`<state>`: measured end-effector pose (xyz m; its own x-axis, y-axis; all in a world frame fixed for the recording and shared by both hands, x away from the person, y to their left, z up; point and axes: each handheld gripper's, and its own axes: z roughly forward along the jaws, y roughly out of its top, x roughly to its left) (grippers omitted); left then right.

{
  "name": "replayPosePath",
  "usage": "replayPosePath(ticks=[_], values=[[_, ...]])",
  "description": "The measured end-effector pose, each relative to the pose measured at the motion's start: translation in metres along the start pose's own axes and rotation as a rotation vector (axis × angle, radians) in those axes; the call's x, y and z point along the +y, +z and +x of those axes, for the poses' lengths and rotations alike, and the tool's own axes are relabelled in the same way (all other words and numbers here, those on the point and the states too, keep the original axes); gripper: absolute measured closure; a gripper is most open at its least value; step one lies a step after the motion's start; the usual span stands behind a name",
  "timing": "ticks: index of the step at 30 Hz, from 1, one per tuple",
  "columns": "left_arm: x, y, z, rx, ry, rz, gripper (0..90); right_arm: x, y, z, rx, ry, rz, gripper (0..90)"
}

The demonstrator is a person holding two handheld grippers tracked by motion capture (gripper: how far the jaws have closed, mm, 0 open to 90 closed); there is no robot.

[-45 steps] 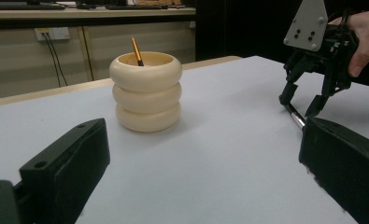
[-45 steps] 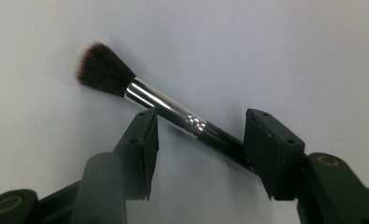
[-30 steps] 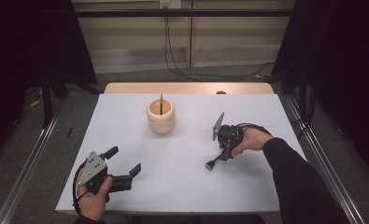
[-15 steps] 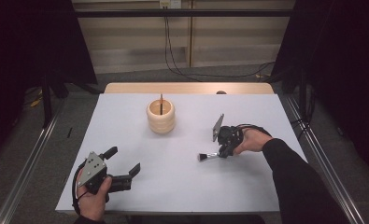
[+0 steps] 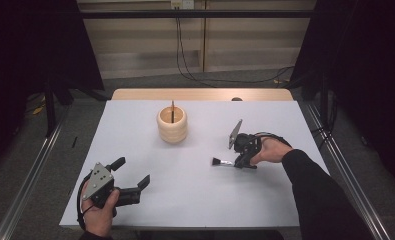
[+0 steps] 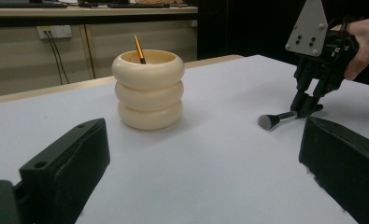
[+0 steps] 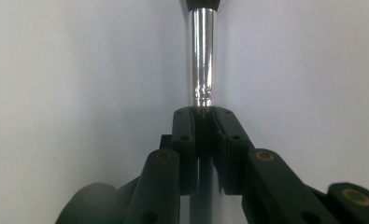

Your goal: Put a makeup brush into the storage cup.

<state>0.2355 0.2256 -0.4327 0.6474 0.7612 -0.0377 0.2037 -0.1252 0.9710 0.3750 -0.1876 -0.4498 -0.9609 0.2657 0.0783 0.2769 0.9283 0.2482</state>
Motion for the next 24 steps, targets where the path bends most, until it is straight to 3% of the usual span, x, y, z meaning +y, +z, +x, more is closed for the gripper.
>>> replayPosePath(ticks=[14,16,17,19,24], values=[[0.000,0.001,-0.001,-0.002,-0.001,-0.004,2.0,-0.008,-0.007,-0.001,0.015,0.078,-0.009,79.6],[0.000,0.000,-0.001,-0.001,0.000,-0.002,1.9,-0.009,-0.008,-0.002,0.009,0.070,-0.027,79.6],[0.000,0.000,-0.001,-0.001,-0.004,-0.006,1.9,-0.010,-0.010,0.000,0.007,0.103,-0.021,79.6],[0.000,0.000,-0.001,-0.005,-0.004,-0.007,1.9,-0.010,-0.012,-0.001,-0.019,0.118,-0.032,79.6],[0.000,0.000,-0.001,-0.004,-0.004,-0.007,2.0,-0.015,-0.015,0.001,-0.027,0.157,-0.088,79.6]])
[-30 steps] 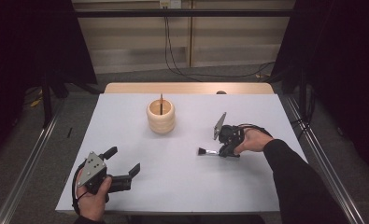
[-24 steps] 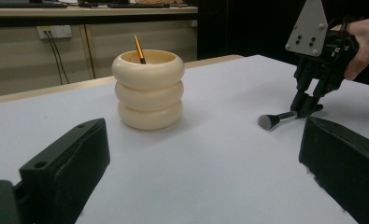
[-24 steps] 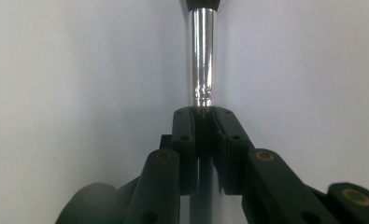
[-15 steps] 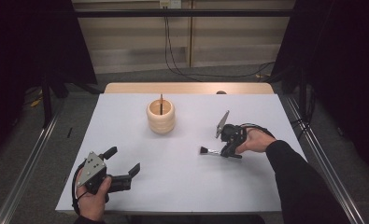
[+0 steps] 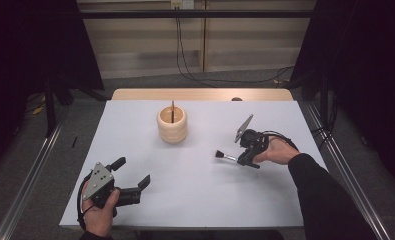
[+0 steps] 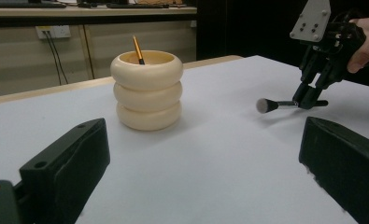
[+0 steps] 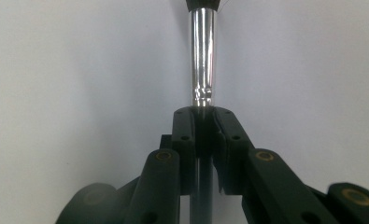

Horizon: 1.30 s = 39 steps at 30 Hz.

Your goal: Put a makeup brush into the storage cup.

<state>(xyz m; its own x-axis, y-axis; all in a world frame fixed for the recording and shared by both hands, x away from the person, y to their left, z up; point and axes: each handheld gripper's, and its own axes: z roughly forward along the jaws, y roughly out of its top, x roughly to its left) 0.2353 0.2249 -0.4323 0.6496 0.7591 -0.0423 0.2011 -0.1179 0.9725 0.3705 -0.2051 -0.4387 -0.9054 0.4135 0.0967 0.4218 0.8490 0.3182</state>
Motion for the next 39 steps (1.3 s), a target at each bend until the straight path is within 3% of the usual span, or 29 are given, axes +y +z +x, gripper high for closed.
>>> replayPosePath(ticks=[8,11,17,18,30,34,39], values=[[0.000,0.000,-0.001,0.000,0.006,0.003,1.9,-0.010,-0.011,0.003,0.006,0.044,-0.104,79.6],[0.000,0.000,-0.001,0.002,0.007,0.003,1.9,-0.015,-0.016,0.004,0.002,0.081,-0.159,79.6],[0.000,0.000,-0.001,0.005,-0.002,0.002,1.9,-0.025,-0.023,0.006,-0.025,0.110,-0.232,79.6],[0.000,0.000,-0.001,0.004,-0.001,0.002,1.9,-0.027,-0.024,0.007,-0.038,0.134,-0.250,79.6],[0.000,0.000,-0.001,0.000,0.007,0.010,1.9,-0.033,-0.029,0.015,-0.029,0.138,-0.417,79.6],[0.000,0.000,-0.001,0.000,0.008,0.010,1.9,-0.031,-0.026,0.020,-0.068,0.131,-0.431,79.6],[-0.001,0.001,-0.001,0.001,-0.004,0.012,1.9,-0.036,-0.030,0.022,-0.084,0.151,-0.522,79.6]])
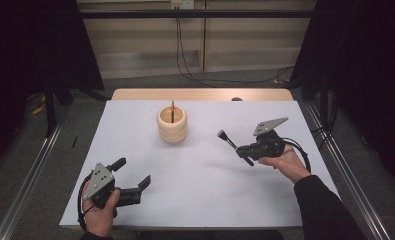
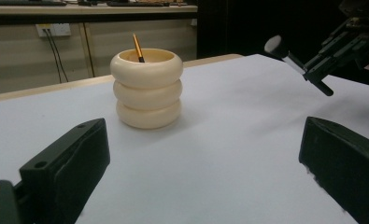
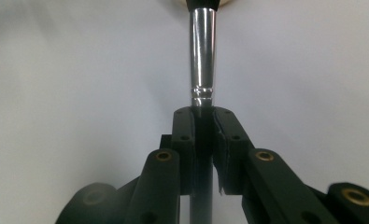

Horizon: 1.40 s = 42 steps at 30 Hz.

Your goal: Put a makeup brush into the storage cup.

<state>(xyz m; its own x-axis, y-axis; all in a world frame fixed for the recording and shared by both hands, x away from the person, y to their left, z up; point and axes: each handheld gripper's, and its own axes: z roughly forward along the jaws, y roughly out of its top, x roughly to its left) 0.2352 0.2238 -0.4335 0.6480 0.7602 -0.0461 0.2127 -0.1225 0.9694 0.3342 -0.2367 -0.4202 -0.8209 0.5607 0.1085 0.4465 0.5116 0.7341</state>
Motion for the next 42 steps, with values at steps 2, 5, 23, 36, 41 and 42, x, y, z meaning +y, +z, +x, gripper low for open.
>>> replayPosePath(ticks=[2,5,23,36,41,42], values=[[0.000,-0.001,0.000,0.010,0.002,-0.001,2.0,-0.001,-0.002,0.001,0.006,0.003,-0.019,79.6],[0.000,-0.001,0.000,0.009,0.001,0.000,1.9,-0.006,-0.004,0.002,-0.005,0.019,-0.073,79.6],[0.001,0.000,-0.001,0.005,0.005,0.002,2.0,-0.024,-0.018,0.009,-0.009,0.057,-0.319,79.6],[0.002,-0.001,-0.002,-0.001,-0.010,-0.011,2.0,-0.023,-0.034,0.013,-0.014,0.068,-0.458,79.6],[0.003,-0.002,-0.004,0.001,0.000,-0.018,2.3,-0.021,-0.036,0.015,-0.007,0.065,-0.473,79.6],[0.003,-0.002,-0.005,0.000,-0.004,-0.023,2.4,-0.021,-0.037,0.015,-0.014,0.056,-0.472,79.6]])
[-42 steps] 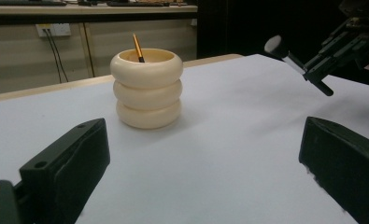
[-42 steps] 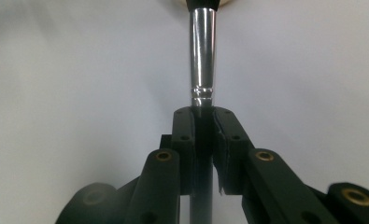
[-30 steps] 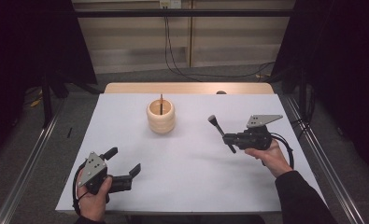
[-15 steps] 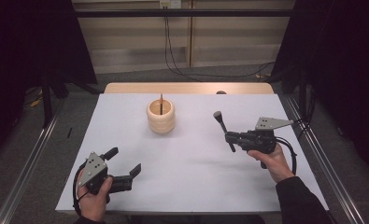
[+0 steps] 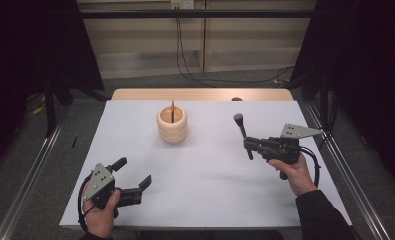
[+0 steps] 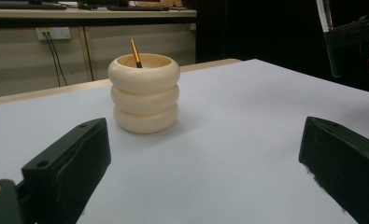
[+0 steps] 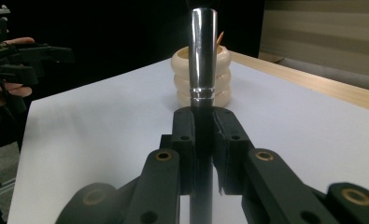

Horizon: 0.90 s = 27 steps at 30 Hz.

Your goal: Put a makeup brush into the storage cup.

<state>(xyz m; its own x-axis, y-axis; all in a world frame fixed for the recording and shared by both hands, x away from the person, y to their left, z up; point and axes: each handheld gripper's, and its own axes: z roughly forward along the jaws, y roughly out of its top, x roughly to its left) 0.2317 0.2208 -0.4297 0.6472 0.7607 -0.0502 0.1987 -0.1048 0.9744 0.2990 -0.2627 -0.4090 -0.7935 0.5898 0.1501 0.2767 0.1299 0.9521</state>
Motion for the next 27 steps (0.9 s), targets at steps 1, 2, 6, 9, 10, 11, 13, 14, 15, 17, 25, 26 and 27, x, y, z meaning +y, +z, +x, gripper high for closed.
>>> replayPosePath(ticks=[1,2,6,9,10,11,13,14,15,17,25,26,27], values=[[0.000,0.000,-0.001,-0.003,-0.001,0.000,2.3,0.000,0.000,0.001,0.004,0.002,0.000,79.7],[0.001,0.000,-0.001,-0.010,0.000,-0.001,2.3,0.001,0.000,0.001,0.005,0.000,-0.005,79.6],[0.004,0.003,-0.007,-0.012,-0.007,-0.019,1.9,0.005,-0.001,0.005,0.016,-0.006,-0.020,79.6],[0.007,0.005,-0.010,-0.050,-0.025,-0.025,1.8,0.006,-0.001,0.006,0.020,-0.006,-0.027,79.6],[0.007,0.005,-0.011,-0.057,-0.031,-0.025,1.8,0.007,-0.001,0.007,0.019,-0.008,-0.026,79.6],[0.008,0.005,-0.012,-0.074,-0.020,-0.019,1.8,0.007,-0.001,0.007,0.023,-0.010,-0.024,79.6],[0.010,0.007,-0.015,-0.080,-0.016,-0.023,1.8,0.008,0.000,0.008,0.030,-0.013,-0.023,79.6],[0.011,0.008,-0.016,-0.085,-0.011,-0.021,1.8,0.008,0.000,0.009,0.033,-0.018,-0.023,79.6],[0.012,0.009,-0.017,-0.089,-0.005,-0.020,1.8,0.009,0.001,0.010,0.036,-0.017,-0.026,79.7],[0.014,0.012,-0.020,-0.101,-0.003,-0.026,1.8,0.009,0.002,0.011,0.045,-0.020,-0.024,79.7],[0.019,0.022,-0.027,-0.157,-0.016,-0.027,2.0,0.010,0.007,0.019,0.077,-0.023,-0.019,79.6],[0.019,0.023,-0.030,-0.163,-0.030,-0.034,2.0,0.010,0.008,0.020,0.086,-0.028,-0.017,79.7],[0.020,0.025,-0.031,-0.164,-0.023,-0.035,2.0,0.010,0.009,0.021,0.089,-0.029,-0.018,79.6]])
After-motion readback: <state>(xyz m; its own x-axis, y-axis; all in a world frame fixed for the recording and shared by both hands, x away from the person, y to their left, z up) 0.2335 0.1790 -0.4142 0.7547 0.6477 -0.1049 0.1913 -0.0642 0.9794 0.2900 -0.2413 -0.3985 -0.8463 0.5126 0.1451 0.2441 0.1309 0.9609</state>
